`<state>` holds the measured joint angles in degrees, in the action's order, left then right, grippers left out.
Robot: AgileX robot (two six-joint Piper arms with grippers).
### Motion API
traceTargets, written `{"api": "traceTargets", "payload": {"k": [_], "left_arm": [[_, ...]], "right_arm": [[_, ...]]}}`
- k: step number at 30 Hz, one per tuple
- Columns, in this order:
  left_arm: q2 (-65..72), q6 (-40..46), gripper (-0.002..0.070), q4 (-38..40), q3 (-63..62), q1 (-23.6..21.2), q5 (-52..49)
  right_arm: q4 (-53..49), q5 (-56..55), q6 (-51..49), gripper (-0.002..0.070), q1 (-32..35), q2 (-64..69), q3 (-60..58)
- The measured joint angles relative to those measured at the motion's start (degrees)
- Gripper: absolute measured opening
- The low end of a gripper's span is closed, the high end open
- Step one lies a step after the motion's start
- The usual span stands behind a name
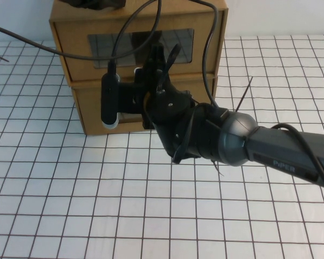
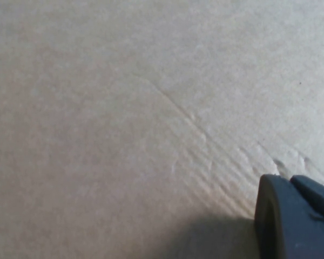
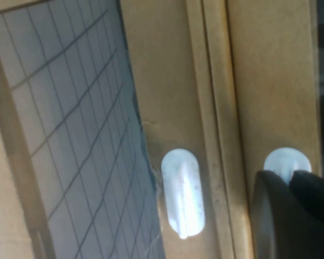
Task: Open the shoe box
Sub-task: 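Pull the top drawer of the cardboard box fully open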
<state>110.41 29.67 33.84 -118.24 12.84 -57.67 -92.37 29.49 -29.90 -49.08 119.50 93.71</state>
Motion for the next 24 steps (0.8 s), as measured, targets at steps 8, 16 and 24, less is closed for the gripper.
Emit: {"api": "traceTargets", "payload": {"k": [8,16,24], "left_arm": [[-0.12,-0.98,-0.0002,-0.23,0.00,0.00,-0.67],[-0.12,-2.11,-0.0002,-0.71,0.00,0.00,-1.16],[-0.12,-2.52,-0.0002,-0.71,0.00,0.00,-1.45]], "right_arm": [[2.09,0.58,0.52,0.0008,-0.95,-2.37,-2.55],[4.47,1.00,-0.07,0.0007,-4.15,-9.86,-12.52],[4.71,3.76,-8.21,0.0007,-10.91,-19.06,-25.17]]}}
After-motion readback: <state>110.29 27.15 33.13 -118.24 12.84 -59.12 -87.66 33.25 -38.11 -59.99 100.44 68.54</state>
